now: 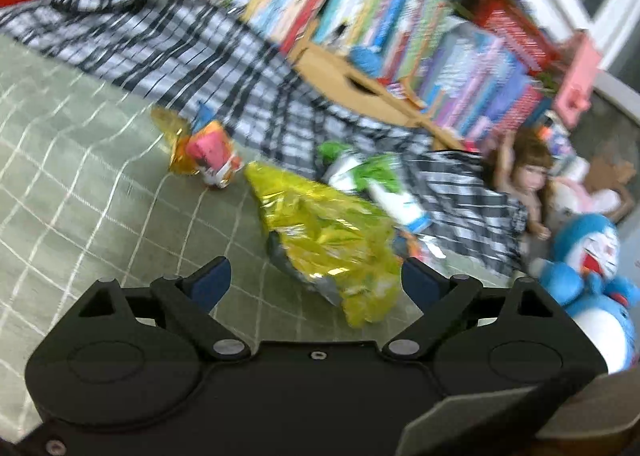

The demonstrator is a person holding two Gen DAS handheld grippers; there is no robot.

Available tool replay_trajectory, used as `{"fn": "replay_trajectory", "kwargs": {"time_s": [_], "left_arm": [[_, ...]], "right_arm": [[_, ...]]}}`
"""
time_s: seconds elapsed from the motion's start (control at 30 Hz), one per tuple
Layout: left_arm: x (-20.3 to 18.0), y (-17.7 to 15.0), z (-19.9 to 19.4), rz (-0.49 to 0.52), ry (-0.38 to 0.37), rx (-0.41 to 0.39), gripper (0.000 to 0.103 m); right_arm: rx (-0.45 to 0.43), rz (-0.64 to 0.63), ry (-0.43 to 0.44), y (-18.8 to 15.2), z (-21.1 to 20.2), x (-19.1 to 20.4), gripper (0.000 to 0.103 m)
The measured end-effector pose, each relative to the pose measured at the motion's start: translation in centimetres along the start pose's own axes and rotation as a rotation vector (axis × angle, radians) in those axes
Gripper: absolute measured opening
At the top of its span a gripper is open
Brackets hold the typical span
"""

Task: Collect trash
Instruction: 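Grasp the yellow foil bag with the left tool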

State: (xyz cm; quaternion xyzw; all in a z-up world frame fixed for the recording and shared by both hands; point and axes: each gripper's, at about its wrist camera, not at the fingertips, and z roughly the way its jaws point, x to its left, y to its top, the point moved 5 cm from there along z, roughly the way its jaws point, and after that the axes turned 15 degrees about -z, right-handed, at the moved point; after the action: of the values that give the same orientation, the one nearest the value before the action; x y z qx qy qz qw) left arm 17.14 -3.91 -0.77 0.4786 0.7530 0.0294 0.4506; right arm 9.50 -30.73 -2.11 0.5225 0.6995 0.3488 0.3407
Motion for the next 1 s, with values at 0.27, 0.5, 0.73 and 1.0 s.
{"fn": "replay_trajectory", "kwargs": {"time_s": [0.27,0.5,0.73,1.0], "left_arm": [[0.2,-0.7,4.0,-0.085,-0.037,0.03,0.051],[-0.4,-1.4,1.6,0.002,-0.022,0.014,0.013],[0.4,-2.1,-3.8,0.084,-0.034,-0.042,0.013],[3.1,-3.9,-8.5,0.156,-0.001,-0.096,0.013]], "right_arm": [[0.027,-0.025,0.013,-0.7,0.8,-0.3,0.09],[0.019,-0.074,0.029,0.1,1.4,0.8,0.089],[0.012,-0.094,0.034,1.5,3.1,2.2,0.089],[0.029,-0.118,0.011,3.4,6.7,3.7,0.089]]}}
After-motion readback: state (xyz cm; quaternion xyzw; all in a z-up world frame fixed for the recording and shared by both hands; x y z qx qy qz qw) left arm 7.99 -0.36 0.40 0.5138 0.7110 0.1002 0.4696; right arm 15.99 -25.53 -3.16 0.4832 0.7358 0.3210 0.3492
